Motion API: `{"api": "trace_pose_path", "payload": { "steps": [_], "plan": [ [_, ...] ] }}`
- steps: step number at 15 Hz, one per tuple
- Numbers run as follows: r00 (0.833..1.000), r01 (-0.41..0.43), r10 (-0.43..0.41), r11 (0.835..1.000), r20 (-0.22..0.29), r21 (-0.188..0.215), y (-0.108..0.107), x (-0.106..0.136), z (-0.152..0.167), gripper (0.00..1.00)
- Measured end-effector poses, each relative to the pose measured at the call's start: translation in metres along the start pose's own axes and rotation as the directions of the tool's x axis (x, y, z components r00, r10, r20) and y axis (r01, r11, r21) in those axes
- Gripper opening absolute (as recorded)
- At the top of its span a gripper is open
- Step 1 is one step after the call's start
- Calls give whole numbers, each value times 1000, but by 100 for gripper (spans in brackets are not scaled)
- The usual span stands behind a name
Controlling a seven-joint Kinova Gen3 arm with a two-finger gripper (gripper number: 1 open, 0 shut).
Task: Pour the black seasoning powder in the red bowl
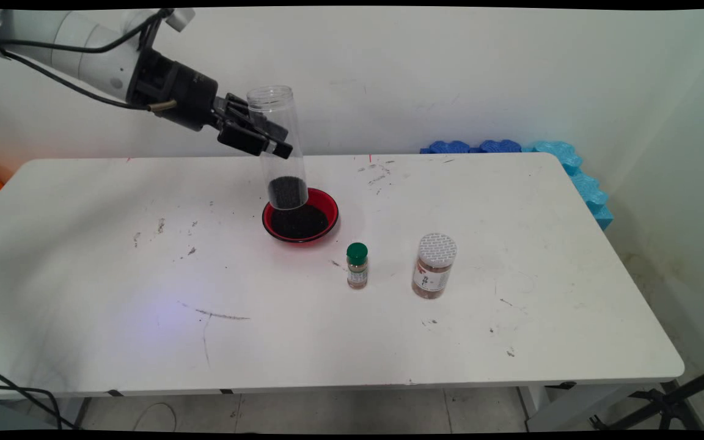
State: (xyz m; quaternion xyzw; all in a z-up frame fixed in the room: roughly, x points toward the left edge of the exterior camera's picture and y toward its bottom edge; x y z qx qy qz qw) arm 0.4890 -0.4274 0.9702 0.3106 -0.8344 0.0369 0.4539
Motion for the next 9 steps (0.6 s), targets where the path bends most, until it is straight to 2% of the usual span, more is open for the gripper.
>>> {"api": "trace_pose_path", "payload": {
  "steps": [6,9],
  "plan": [
    [989,145,-145,989,17,-22,-3,-7,4,0],
    [971,238,-237,970,25,-41,-4,-8,7,0]
  ]
}}
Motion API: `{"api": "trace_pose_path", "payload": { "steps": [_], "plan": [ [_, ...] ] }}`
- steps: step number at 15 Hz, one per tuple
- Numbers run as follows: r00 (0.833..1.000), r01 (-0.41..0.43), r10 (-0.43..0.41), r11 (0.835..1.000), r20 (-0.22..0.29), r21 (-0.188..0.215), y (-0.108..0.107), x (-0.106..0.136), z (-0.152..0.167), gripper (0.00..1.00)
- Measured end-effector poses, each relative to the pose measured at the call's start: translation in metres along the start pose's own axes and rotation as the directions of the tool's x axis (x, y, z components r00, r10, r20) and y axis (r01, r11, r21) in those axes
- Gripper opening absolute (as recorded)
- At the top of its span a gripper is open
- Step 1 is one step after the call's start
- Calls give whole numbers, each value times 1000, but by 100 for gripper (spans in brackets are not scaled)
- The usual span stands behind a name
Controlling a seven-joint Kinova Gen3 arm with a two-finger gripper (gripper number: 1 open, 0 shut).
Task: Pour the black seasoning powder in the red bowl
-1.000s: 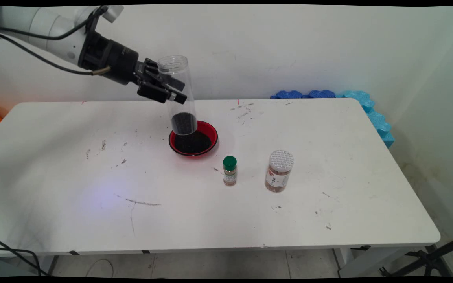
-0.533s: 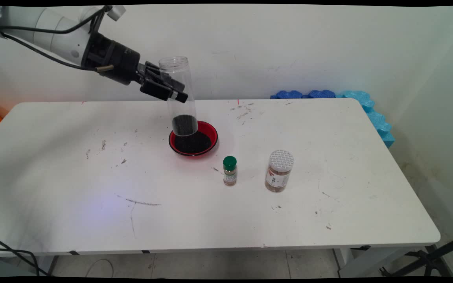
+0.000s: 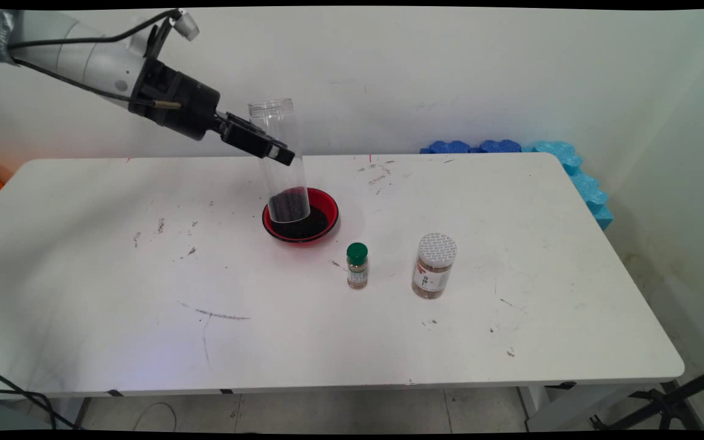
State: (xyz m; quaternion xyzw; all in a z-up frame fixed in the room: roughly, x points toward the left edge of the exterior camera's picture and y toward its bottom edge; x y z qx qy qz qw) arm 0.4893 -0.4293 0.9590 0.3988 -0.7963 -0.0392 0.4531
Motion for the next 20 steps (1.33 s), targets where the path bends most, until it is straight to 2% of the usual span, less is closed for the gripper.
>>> {"api": "trace_pose_path", "payload": {
  "steps": [5,8,12,14,17,18,20],
  "plan": [
    [992,128,-128,992,-2,-16,-3,0,3,0],
    [970,243,-244,970,-5,-26,-7,1,6,0],
    [921,390,-390,921,-15,-17,-13,1,8,0],
    [902,431,-431,902,-11,-16,-14,0,9,0],
    [863,505,-505,863,-4,-18,-14,-1,11,0],
    [854,519,-520,854,-3,-19,-15,-1,12,0],
    [822,570,-570,821,-4,-27,-16,0,14,0]
  ]
}}
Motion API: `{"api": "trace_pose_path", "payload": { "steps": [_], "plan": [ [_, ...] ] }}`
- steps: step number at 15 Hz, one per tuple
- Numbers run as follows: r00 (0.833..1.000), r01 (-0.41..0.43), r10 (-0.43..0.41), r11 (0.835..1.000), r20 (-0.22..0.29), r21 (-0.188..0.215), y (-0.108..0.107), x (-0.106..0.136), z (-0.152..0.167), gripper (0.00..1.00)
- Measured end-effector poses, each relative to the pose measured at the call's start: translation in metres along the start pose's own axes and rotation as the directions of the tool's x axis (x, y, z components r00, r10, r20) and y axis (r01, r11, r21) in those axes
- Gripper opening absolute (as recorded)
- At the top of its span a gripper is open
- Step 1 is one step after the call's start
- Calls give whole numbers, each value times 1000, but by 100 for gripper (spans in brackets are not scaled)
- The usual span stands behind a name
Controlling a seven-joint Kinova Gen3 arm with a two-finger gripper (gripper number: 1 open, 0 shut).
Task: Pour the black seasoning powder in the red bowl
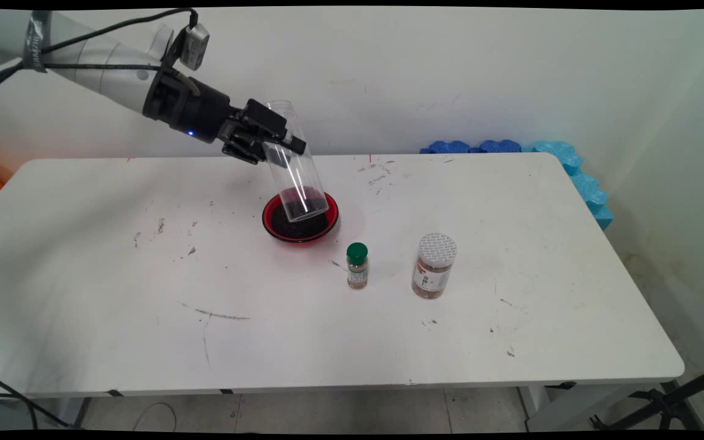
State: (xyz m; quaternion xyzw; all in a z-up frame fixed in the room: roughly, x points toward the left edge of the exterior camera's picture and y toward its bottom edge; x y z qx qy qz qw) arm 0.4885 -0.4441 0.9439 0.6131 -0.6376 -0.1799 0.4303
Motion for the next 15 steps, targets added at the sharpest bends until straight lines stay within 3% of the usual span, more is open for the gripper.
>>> {"api": "trace_pose_path", "payload": {
  "steps": [3,8,12,15],
  "plan": [
    [996,92,-92,996,-8,-13,-1,2,2,0],
    [974,224,-224,974,-10,-23,-4,3,4,0],
    [930,368,-369,929,-11,-40,-5,1,6,0],
    [883,469,-470,882,-10,-54,-7,-1,7,0]
  ]
}}
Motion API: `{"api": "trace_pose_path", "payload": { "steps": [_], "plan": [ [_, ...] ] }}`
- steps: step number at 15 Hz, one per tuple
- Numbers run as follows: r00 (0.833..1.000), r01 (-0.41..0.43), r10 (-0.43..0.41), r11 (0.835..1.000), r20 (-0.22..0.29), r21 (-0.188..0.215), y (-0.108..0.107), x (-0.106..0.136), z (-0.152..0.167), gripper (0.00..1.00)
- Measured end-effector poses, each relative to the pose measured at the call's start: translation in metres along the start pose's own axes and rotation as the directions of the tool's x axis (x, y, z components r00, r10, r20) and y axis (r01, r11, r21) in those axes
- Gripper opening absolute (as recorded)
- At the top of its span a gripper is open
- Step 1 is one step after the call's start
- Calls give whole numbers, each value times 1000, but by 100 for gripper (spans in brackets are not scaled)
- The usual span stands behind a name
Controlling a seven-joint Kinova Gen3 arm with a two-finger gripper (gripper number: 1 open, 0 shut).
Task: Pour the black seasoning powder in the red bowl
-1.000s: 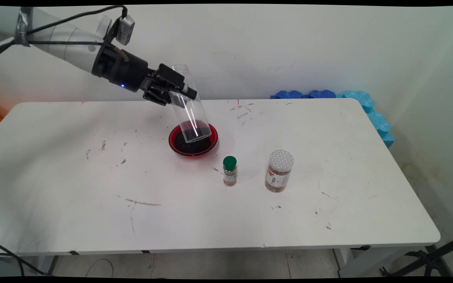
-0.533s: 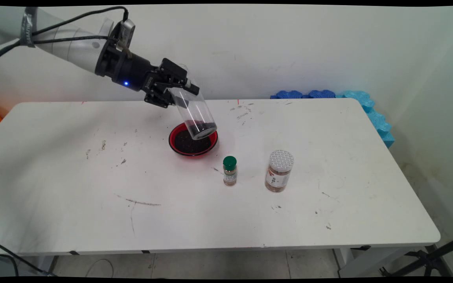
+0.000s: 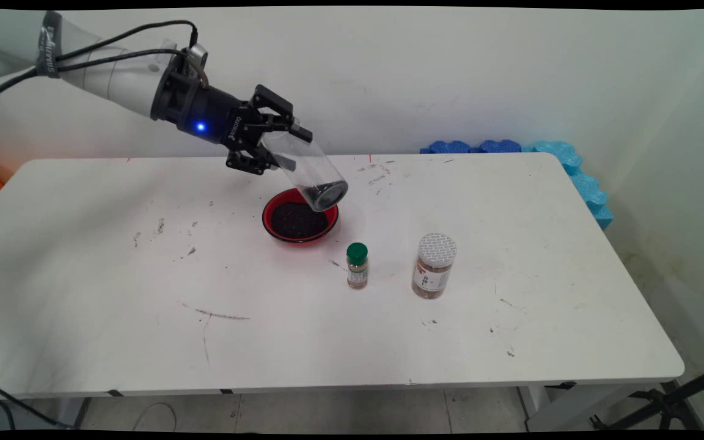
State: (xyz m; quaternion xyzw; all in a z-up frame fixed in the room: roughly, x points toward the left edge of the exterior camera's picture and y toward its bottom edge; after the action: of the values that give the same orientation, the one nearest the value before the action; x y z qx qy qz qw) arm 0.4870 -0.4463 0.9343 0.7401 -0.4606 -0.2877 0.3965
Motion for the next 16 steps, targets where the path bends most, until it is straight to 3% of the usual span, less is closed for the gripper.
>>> {"api": "trace_pose_path", "payload": {
  "steps": [5,12,16],
  "plan": [
    [988,156,-156,988,-5,-15,-4,-2,0,0],
    [938,348,-348,937,2,-37,-9,-5,2,0],
    [912,409,-410,911,8,-46,-12,-6,4,0]
  ]
}}
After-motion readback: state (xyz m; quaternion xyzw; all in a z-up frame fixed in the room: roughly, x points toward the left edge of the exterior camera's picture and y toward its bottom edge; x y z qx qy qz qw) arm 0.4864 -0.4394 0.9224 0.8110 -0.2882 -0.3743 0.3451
